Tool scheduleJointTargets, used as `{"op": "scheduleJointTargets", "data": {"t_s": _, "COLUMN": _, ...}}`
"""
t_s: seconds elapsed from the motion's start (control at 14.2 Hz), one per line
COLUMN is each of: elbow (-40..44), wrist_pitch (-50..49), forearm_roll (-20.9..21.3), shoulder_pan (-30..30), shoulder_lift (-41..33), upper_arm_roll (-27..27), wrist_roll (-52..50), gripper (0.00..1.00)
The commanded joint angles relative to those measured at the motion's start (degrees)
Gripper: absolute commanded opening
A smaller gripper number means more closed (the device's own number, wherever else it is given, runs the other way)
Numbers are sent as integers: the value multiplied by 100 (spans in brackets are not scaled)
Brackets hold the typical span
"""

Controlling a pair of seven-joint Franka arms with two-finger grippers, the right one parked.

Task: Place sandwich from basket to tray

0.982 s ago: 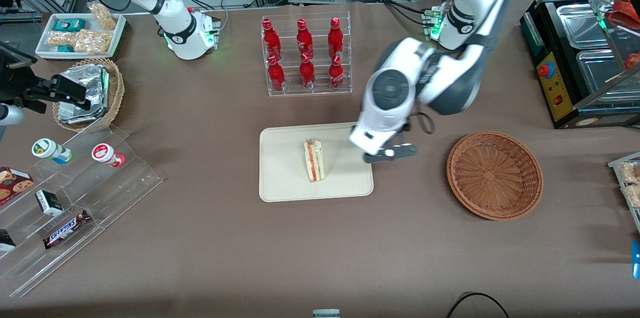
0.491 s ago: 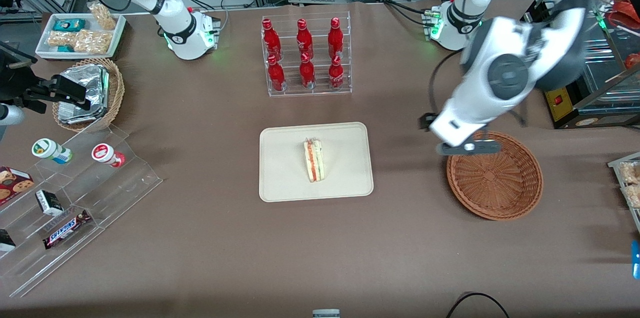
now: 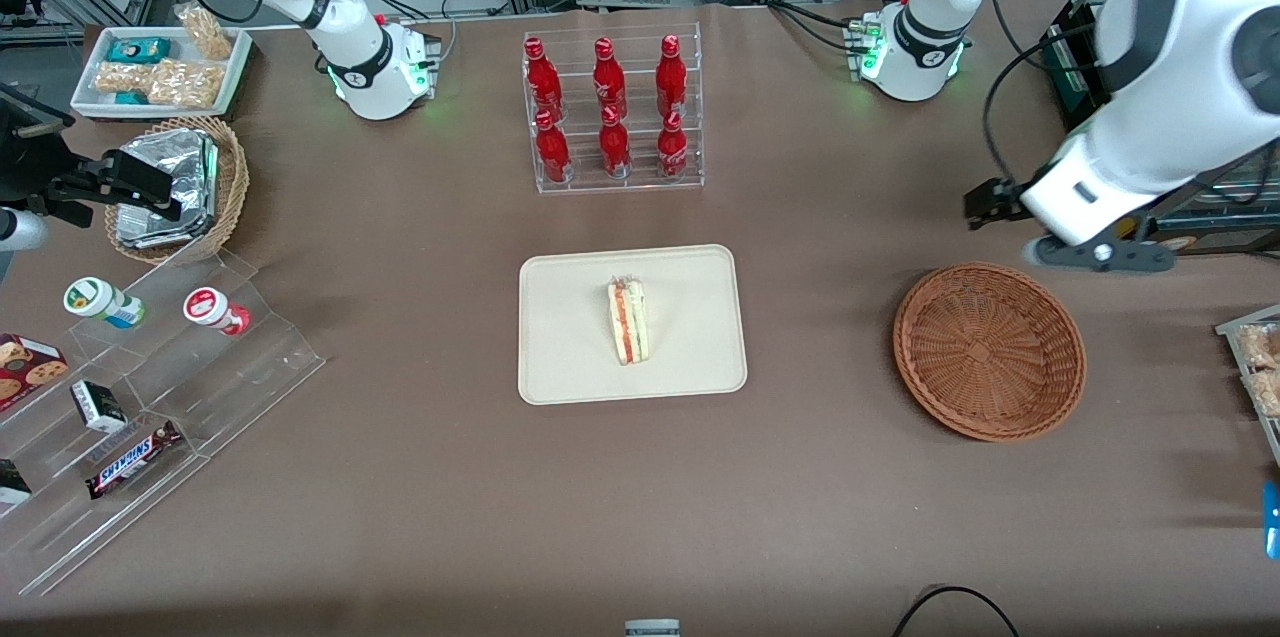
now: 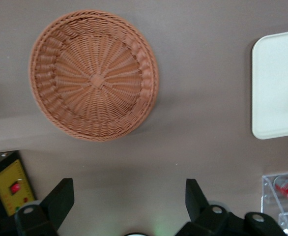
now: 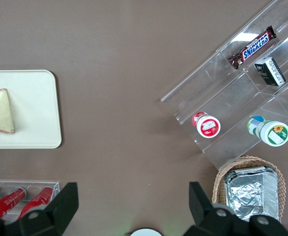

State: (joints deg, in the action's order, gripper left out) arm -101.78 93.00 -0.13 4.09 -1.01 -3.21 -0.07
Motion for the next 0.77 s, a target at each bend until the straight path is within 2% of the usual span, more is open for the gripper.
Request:
{"op": "scheduleJointTargets", "data": {"t_s": 0.0, "elbow": 377, "wrist_pitch": -230, "forearm_roll": -13, "shoulder_pan": -294, "shoulder_lift": -31, "upper_arm_roll": -171, "wrist_roll": 245, "gripper": 100}}
{"op": "scheduleJointTargets", "data": {"t_s": 0.7, "elbow": 906, "wrist_pitch": -239, "forearm_roll": -13, "shoulder_pan": -497, "shoulder_lift": -65, "upper_arm_roll": -13, "wrist_roll": 165, "gripper": 100}}
